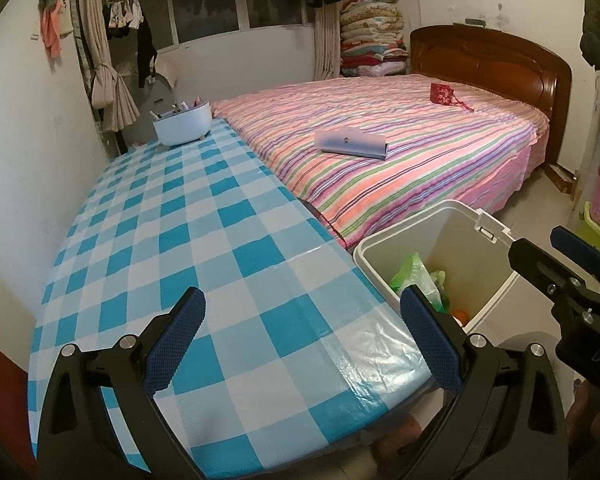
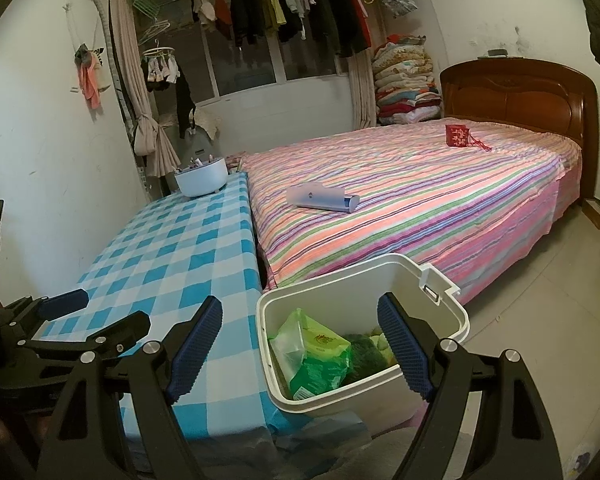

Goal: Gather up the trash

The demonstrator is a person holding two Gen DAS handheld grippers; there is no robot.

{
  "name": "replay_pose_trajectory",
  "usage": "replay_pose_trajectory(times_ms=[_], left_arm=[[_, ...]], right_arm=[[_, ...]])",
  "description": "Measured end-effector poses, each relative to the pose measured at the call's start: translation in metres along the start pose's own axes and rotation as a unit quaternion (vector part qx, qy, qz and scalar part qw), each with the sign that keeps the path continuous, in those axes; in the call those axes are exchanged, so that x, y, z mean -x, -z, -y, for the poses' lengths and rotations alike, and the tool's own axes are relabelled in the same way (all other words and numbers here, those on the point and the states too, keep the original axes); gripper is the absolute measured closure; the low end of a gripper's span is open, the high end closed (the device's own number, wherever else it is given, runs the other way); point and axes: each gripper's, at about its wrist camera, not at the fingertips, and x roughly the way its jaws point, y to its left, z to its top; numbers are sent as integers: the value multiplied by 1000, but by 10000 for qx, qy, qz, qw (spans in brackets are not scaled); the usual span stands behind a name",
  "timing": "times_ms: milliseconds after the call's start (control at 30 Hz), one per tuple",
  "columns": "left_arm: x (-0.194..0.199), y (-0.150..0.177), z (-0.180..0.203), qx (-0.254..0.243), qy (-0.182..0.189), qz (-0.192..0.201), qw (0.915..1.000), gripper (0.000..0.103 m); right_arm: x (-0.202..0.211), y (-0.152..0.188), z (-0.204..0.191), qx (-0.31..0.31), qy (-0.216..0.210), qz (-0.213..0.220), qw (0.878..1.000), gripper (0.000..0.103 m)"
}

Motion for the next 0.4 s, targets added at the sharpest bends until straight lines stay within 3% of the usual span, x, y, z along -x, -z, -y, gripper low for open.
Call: replay_pose_trajectory(times_ms=[400], left_arm=[[-4, 1, -7, 94, -168, 19, 9998, 6]], right_arm=[[-3, 1, 2, -74, 25, -28, 10000, 25]])
